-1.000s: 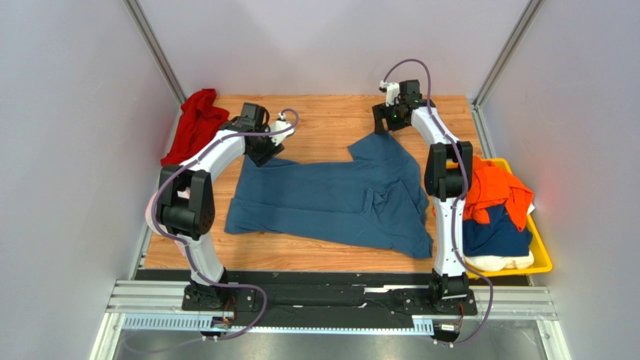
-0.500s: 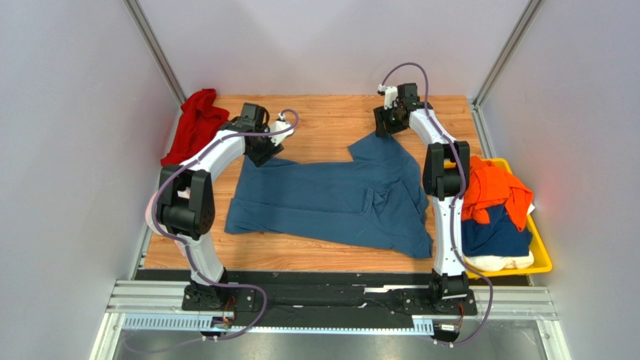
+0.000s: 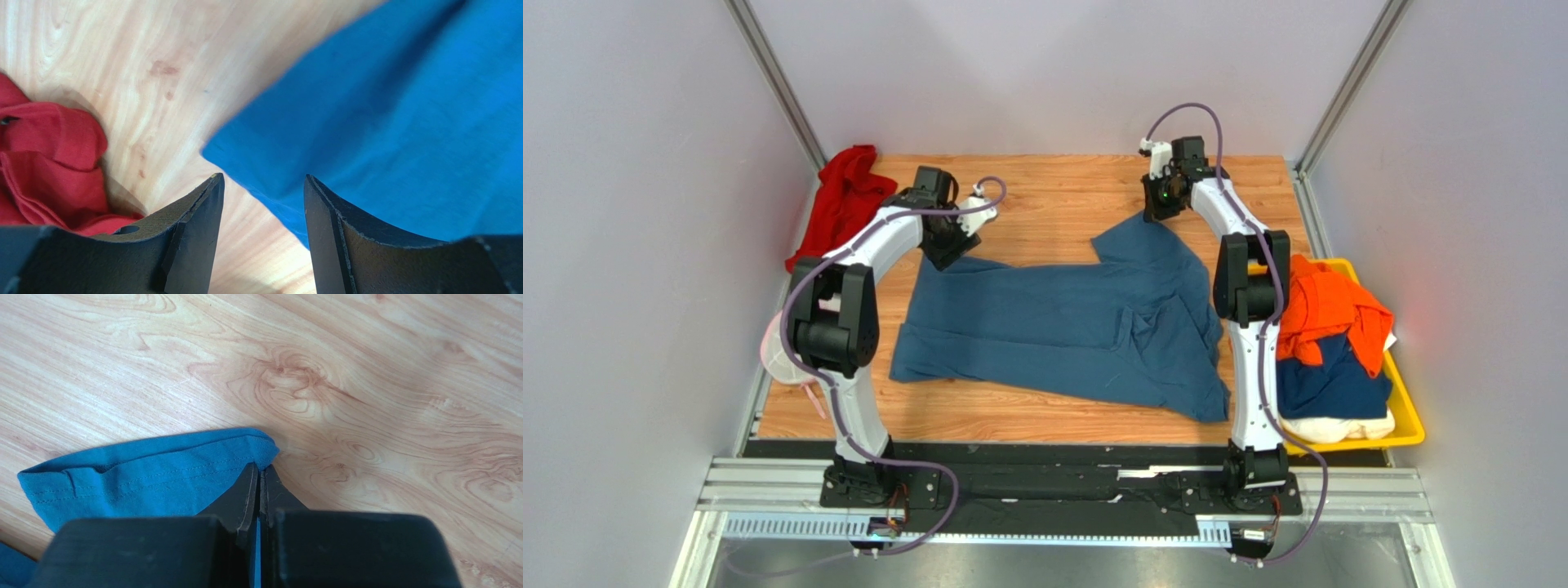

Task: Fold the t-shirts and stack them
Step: Grap the side of the flattened tshirt furthest away from the robot with both arms

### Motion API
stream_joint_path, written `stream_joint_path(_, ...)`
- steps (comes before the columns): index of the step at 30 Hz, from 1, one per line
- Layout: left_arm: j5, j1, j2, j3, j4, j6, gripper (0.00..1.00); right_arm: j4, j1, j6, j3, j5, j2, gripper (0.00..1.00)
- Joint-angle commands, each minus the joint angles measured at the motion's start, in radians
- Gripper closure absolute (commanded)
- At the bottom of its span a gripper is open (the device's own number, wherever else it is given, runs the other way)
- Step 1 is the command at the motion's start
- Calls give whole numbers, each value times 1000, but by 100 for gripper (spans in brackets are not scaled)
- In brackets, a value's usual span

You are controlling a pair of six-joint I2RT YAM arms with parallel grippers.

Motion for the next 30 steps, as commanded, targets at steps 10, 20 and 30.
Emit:
stream_joint_path(10, 163, 77, 218, 382, -254, 102, 42, -9, 1, -52, -131, -2, -145, 100)
stream_joint_path(20, 198, 142, 255, 376, -317, 167, 43, -26, 1, -76, -161, 18, -202, 100)
stream_joint_path(30, 223, 166, 307, 407, -332, 195, 45, -29, 1, -98, -226, 28, -236, 100)
